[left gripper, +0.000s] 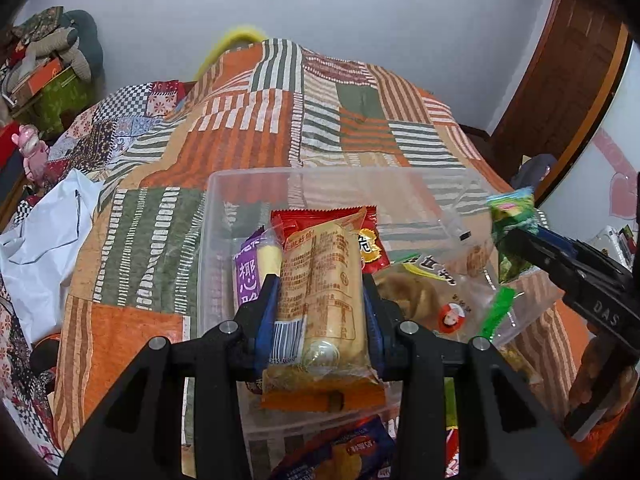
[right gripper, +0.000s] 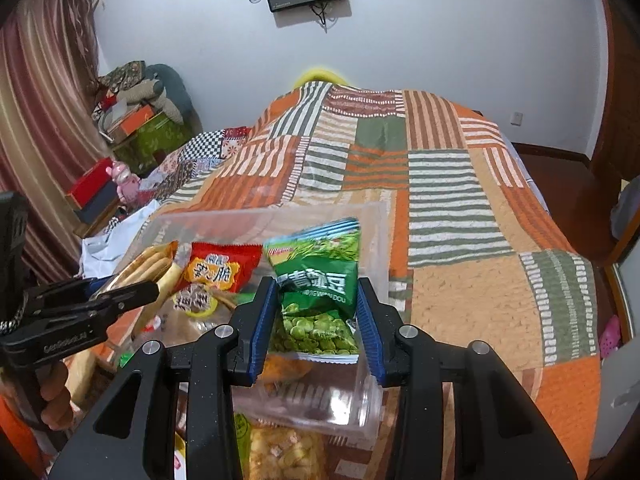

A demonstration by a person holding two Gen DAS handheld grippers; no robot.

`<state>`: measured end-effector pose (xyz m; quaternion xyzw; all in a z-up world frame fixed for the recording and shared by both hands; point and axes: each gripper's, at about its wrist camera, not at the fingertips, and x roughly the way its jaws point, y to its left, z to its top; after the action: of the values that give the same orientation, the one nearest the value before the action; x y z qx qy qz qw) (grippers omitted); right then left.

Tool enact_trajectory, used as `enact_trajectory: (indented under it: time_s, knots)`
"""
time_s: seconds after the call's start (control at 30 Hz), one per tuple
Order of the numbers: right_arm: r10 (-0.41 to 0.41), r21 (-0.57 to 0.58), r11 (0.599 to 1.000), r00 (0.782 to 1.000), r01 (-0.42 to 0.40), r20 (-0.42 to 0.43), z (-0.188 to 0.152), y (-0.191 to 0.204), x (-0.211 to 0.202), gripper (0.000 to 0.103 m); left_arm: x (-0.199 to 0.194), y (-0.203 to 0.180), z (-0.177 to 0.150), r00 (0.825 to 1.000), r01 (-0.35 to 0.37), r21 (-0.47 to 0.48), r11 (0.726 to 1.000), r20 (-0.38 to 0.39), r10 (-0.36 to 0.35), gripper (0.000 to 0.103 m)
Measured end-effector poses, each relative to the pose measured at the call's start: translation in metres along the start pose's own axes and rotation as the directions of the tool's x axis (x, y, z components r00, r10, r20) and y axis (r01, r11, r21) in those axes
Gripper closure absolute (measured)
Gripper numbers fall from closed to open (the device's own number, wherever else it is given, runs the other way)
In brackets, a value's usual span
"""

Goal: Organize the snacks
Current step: 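Carry both snacks over the clear box and open both grippers to release, then move both grippers back over the snack pile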

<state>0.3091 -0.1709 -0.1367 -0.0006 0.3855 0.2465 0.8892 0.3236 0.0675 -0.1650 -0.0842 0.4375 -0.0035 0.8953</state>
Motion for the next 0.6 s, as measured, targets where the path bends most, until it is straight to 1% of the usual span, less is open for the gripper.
enact_trajectory:
  time_s: [0.1,0.17,0.2,0.23,0.3,0.37,0.53,0.6]
  knots:
    - [0.001,0.000,1.000,1.000,-0.001,-0.007,-0.001,-0.002,-0.001,0.064,0.000,0.001,-0.001,1.000,-0.009,-0.005,1.000,-0.003,0.009,0.062]
    - [0.002,0.004,1.000,1.000,-0.002,-0.011,-0.001,-0.003,-0.002,0.064,-0.001,0.001,-0.001,1.000,-0.005,-0.011,1.000,-0.002,0.005,0.055]
    - [0.006,0.007,1.000,1.000,-0.006,-0.011,-0.001,-0.003,-0.003,0.063,-0.003,0.001,-0.002,1.000,-0.004,-0.014,1.000,0.002,0.004,0.046]
    - [0.005,0.007,1.000,1.000,-0.005,-0.009,0.000,-0.003,-0.005,0.060,-0.005,0.001,-0.002,1.000,-0.004,-0.016,1.000,0.006,0.004,0.040]
    - [-0.004,0.001,1.000,1.000,0.004,0.003,-0.001,-0.002,-0.009,0.055,-0.012,0.000,-0.003,1.000,-0.007,-0.010,1.000,0.025,0.007,0.040]
    - [-0.015,-0.003,1.000,1.000,0.015,0.022,-0.001,0.000,-0.014,0.047,-0.018,-0.002,-0.004,0.999,-0.009,-0.002,1.000,0.035,0.009,0.039]
    - [-0.021,-0.013,1.000,0.998,0.022,0.062,0.000,0.004,-0.030,0.042,-0.036,-0.007,-0.008,0.998,-0.015,0.024,1.000,0.056,0.014,0.039]
    - [-0.032,-0.017,0.999,0.996,0.033,0.080,0.000,0.006,-0.037,0.036,-0.043,-0.009,-0.010,0.997,-0.035,0.036,0.999,0.072,0.032,0.039]
